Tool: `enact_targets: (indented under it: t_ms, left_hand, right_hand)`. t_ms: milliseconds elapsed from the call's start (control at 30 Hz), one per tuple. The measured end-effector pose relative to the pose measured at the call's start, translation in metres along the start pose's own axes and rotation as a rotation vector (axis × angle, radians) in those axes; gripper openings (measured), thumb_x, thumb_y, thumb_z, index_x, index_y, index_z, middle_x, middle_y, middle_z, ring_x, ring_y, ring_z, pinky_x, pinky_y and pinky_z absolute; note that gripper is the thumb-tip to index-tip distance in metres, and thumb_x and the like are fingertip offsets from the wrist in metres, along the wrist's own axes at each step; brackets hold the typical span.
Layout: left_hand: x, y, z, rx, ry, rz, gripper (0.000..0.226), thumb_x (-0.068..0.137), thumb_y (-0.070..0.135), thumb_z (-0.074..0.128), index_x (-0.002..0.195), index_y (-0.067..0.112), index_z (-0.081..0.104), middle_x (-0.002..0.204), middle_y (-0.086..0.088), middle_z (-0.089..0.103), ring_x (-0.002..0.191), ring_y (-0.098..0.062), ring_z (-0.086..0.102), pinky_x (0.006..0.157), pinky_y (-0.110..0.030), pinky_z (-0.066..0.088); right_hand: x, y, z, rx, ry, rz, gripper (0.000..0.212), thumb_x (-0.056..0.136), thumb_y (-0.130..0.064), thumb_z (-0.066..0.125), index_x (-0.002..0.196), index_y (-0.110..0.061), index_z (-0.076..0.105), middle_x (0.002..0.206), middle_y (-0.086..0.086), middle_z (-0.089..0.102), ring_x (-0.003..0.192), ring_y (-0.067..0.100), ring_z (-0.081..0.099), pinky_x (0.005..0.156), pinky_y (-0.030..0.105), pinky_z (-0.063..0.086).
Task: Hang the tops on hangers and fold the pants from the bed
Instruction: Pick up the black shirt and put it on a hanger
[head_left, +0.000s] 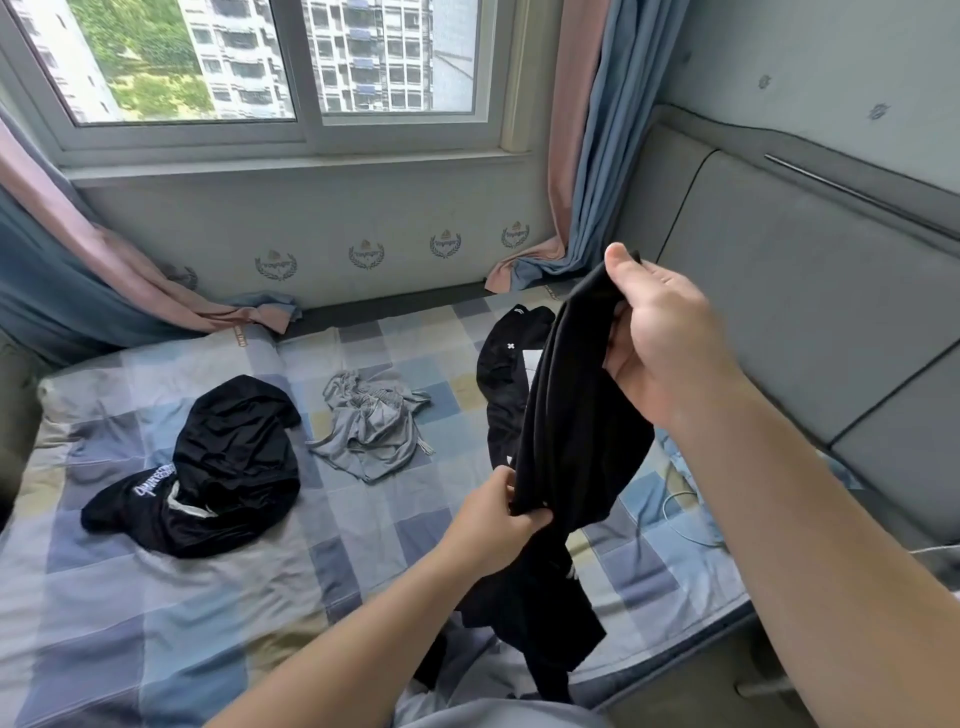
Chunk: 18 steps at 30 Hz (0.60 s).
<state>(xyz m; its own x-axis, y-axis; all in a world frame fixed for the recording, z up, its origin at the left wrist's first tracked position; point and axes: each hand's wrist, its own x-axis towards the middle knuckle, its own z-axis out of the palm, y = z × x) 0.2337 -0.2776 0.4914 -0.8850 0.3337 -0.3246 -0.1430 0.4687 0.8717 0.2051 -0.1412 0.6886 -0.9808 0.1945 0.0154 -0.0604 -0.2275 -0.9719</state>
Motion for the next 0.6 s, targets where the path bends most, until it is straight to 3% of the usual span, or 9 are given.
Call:
enact_targets:
  t_ms: [167, 267, 400, 467, 533, 600]
  left_hand:
    - [0.004, -0.016, -0.007, -0.067, 0.252, 0.045, 0.016, 0.1, 0.018, 0.056, 0.11, 0.02, 0.069, 0.099, 0.004, 0.074, 0.094, -0.015, 0.068, 0.09, -0.045, 0.054]
    - [0.002, -0.02, -0.021, -0.162, 0.301, 0.065, 0.017, 0.101, 0.016, 0.055, 0.093, 0.022, 0.069, 0.085, 0.002, 0.074, 0.084, -0.02, 0.069, 0.081, -0.043, 0.054]
    - [-0.003, -0.009, -0.04, -0.316, 0.322, 0.103, 0.018, 0.102, 0.017, 0.054, 0.093, 0.021, 0.07, 0.088, -0.005, 0.076, 0.083, -0.021, 0.072, 0.077, -0.037, 0.056]
    - [-0.006, 0.001, -0.052, -0.438, 0.332, 0.093, 0.019, 0.103, 0.019, 0.054, 0.094, 0.021, 0.071, 0.089, -0.004, 0.077, 0.084, -0.02, 0.074, 0.077, -0.035, 0.059]
    - [-0.01, 0.01, -0.064, -0.555, 0.343, 0.081, 0.018, 0.103, 0.022, 0.055, 0.098, 0.019, 0.072, 0.093, -0.005, 0.078, 0.088, -0.023, 0.075, 0.078, -0.036, 0.061]
    - [-0.015, 0.022, -0.073, -0.649, 0.34, 0.08, 0.018, 0.103, 0.023, 0.055, 0.103, 0.017, 0.072, 0.099, -0.01, 0.077, 0.092, -0.027, 0.075, 0.08, -0.04, 0.06]
  right_hand:
    - [0.005, 0.001, -0.011, 0.01, 0.013, -0.028, 0.03, 0.099, -0.034, 0.061, 0.072, -0.019, 0.062, 0.073, 0.005, 0.065, 0.074, 0.025, 0.066, 0.081, 0.048, 0.058]
    - [0.015, 0.018, -0.027, -0.028, 0.078, -0.012, 0.022, 0.097, -0.03, 0.062, 0.077, -0.021, 0.066, 0.08, 0.002, 0.07, 0.081, 0.021, 0.07, 0.082, 0.045, 0.059]
    - [0.02, 0.052, -0.048, -0.119, 0.008, 0.128, 0.015, 0.102, -0.02, 0.054, 0.106, -0.02, 0.068, 0.104, -0.005, 0.077, 0.105, 0.016, 0.071, 0.09, 0.039, 0.051]
    - [0.014, 0.068, -0.054, -0.173, -0.04, 0.214, 0.03, 0.102, -0.024, 0.055, 0.13, -0.02, 0.061, 0.127, -0.009, 0.069, 0.123, 0.015, 0.061, 0.099, 0.039, 0.045]
    - [0.002, 0.083, -0.056, -0.23, -0.044, 0.247, 0.055, 0.1, -0.028, 0.059, 0.151, -0.02, 0.041, 0.146, -0.01, 0.053, 0.133, 0.012, 0.051, 0.109, 0.041, 0.039]
    - [-0.014, 0.096, -0.052, -0.299, -0.087, 0.222, 0.051, 0.098, -0.03, 0.062, 0.146, -0.027, 0.046, 0.142, -0.013, 0.055, 0.125, 0.004, 0.056, 0.107, 0.037, 0.044]
